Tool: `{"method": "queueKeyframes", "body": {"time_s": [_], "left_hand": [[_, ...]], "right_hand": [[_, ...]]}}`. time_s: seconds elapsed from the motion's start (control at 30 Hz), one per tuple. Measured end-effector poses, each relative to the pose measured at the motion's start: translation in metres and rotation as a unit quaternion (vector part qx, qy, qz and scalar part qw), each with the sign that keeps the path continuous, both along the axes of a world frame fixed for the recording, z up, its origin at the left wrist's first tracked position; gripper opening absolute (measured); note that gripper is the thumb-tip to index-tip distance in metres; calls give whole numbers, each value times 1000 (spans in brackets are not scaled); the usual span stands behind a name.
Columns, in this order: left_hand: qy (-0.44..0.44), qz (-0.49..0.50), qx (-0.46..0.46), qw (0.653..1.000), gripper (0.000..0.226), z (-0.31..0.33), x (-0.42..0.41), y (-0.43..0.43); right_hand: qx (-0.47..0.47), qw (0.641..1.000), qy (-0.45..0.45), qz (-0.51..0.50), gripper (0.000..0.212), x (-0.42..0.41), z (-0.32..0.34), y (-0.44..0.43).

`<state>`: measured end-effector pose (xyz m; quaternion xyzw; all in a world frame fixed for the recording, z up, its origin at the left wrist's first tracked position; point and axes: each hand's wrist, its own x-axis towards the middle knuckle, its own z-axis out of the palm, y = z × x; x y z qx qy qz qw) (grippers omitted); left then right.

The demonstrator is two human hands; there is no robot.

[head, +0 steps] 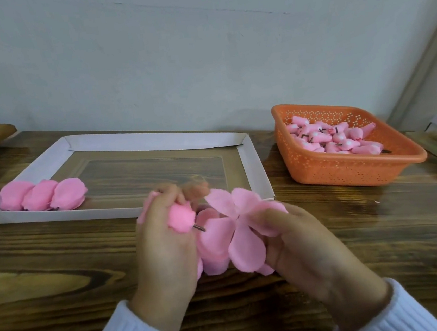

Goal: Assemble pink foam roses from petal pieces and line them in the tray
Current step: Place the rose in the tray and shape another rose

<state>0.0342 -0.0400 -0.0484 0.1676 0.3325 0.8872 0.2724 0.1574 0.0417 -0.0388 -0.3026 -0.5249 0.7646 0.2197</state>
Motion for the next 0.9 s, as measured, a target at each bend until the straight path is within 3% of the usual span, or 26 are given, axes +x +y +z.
{"method": "queueKeyframes", "body": {"time_s": [0.13,0.27,0.47,0.57,0.67,0.8,0.9], "left_hand": [[264,63,-82,959,23,-5,9,-4],[388,78,-98,913,25,-9,17,-2],[417,103,-113,896,33,-15,17,3],[407,96,-98,903,40,-16,16,2],[406,106,-97,903,59,-15,15,1],[407,104,-109,901,45,-19,13,3],[350,71,-131,925,42,-23,12,4]], "right_hand": [[2,1000,3,1,25,-3,-9,-13],[34,998,-46,-31,24,-7,-12,-19],[57,996,-49,-40,21,-4,-9,-22],[66,996,-42,-44,8,-3,-8,-23],[66,996,-23,-54,8,-4,-9,-23],[86,994,4,-66,15,-3,-11,-23],[134,989,39,-56,18,-1,-6,-26]]}}
